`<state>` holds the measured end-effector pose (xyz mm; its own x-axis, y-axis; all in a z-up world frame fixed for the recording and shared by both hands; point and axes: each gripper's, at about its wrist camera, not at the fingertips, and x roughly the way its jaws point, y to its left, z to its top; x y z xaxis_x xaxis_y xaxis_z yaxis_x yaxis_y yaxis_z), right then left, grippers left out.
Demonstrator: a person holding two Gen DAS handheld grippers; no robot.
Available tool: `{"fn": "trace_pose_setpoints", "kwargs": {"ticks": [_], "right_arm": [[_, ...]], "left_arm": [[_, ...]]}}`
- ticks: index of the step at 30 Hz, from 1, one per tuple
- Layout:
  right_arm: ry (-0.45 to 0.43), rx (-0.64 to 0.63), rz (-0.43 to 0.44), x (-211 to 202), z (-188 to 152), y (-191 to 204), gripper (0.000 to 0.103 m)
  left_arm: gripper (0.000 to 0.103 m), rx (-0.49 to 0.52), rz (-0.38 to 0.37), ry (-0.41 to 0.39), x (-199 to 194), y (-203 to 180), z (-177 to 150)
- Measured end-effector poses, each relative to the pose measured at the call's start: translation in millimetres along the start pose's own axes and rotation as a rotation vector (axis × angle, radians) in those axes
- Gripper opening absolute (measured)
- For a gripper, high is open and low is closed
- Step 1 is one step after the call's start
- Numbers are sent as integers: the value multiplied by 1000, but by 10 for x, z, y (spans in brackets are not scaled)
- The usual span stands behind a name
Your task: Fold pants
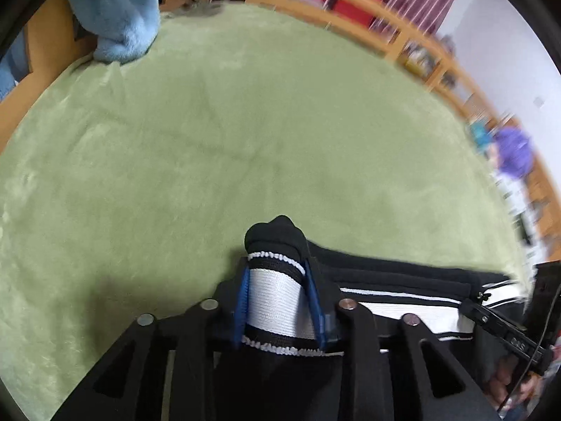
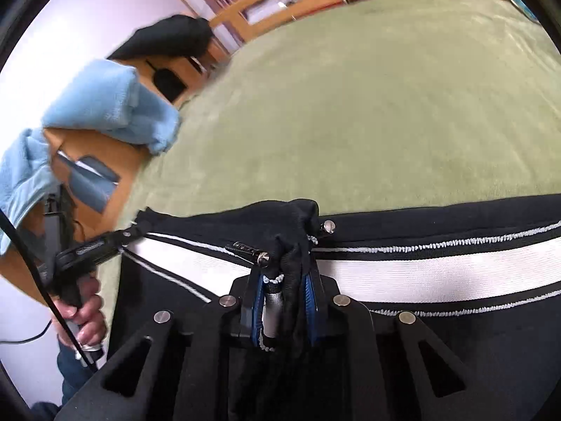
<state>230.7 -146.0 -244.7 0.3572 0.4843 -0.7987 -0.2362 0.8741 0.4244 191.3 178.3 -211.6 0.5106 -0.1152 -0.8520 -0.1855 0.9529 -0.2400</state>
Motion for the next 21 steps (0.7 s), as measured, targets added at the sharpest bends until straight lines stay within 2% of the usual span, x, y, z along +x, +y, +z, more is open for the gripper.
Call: {"fn": "trace_pose_setpoints", "kwargs": {"ticks": [1,3,5,7,9,11,12,13,14,15,17,19,21], "right_arm": [[31,-4,-15,99,-18,27,33],[25,-6,-9,9,-79,31,35],[45,23,13,-184,-130,24,46],[-4,43,41,-480,-289,5,61],[-29,31,55,-718,-563,26,68],[-16,12,73,-818,-829,124,68],[1,-5,70,-811,-1000,184,61],[16,-27,60,-755,-1107,281,43],[39,-57,26,-682,-1225,320,39],[53,-92,-42,-593,-1367,340,38],[9,-136,-86,-524,-1531,372,38],[12,-120,-81,-628,-1529,398,40],[7,-74,-28,-757,-1519,340,43]], "left_arm": [[42,3,23,14,49,-7,-16],[54,15,52,37,10,-28,-47],[63,16,41,16,-186,-5,-86],[66,20,38,-11,-356,9,-166],[68,36,39,-16,-494,-7,-292],[68,36,22,-13,-610,-25,-452],[68,26,14,-10,-648,-25,-548],[68,15,6,-4,-668,-11,-629],[68,6,0,4,-670,0,-684],[68,-4,-2,11,-678,3,-753],[68,-14,15,24,-686,5,-897],[69,-8,42,21,-742,15,-1034],[74,-15,36,8,-849,35,-1189]]}}
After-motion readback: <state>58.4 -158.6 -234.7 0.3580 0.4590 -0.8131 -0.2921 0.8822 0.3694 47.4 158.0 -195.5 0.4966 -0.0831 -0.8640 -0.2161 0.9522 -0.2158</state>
